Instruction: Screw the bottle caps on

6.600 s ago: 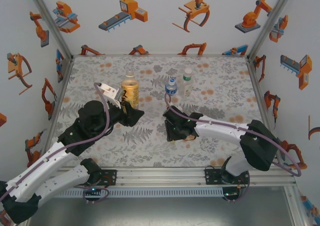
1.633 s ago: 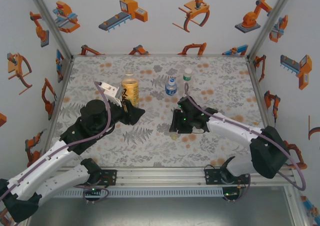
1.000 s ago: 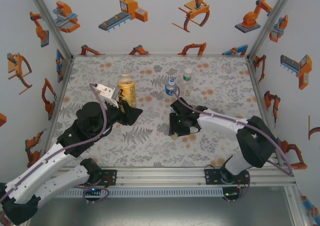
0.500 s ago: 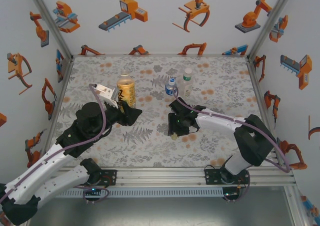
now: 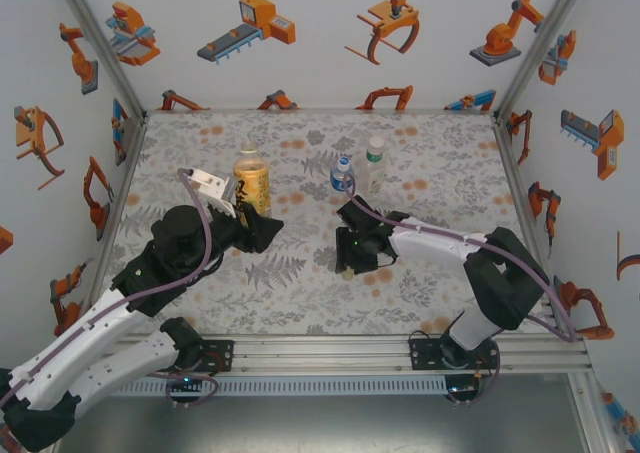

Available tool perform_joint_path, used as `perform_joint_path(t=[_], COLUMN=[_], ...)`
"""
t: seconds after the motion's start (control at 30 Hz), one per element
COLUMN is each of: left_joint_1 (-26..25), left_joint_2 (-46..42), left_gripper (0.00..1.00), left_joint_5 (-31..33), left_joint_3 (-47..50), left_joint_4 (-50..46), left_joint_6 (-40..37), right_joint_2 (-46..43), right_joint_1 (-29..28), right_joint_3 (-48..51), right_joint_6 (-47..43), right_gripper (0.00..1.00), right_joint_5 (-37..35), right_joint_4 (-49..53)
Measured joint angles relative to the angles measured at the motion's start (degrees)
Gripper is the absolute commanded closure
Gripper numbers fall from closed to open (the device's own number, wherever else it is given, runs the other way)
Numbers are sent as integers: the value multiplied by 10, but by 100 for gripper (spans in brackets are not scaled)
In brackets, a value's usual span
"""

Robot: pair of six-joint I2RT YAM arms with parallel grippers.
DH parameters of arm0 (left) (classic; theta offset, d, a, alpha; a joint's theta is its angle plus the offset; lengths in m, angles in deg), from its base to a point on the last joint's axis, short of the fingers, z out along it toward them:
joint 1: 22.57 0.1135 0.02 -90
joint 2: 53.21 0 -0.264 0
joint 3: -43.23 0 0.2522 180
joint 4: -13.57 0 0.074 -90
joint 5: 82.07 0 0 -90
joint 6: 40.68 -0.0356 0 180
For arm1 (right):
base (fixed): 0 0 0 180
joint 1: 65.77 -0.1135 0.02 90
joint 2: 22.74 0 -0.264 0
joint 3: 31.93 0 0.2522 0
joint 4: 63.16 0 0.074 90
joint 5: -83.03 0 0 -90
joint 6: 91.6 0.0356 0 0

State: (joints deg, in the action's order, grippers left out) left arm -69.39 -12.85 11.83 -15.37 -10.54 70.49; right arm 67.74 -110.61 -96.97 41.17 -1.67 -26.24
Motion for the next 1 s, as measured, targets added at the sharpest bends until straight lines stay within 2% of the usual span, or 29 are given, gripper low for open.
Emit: perform_joint_path(t=[1.0], left_joint_1=[0], left_joint_2=[-3], left_gripper=[100], left_joint_5=[2], left_joint_3=[0], left_joint_4=[-7], left_joint_6=[0], right_joint_2=[3], right_joint_1=[-12], right_joint_3=[-19], right_joint_6=[-4], right_gripper=[51], right_joint_5=[-5], right_joint_4=[21])
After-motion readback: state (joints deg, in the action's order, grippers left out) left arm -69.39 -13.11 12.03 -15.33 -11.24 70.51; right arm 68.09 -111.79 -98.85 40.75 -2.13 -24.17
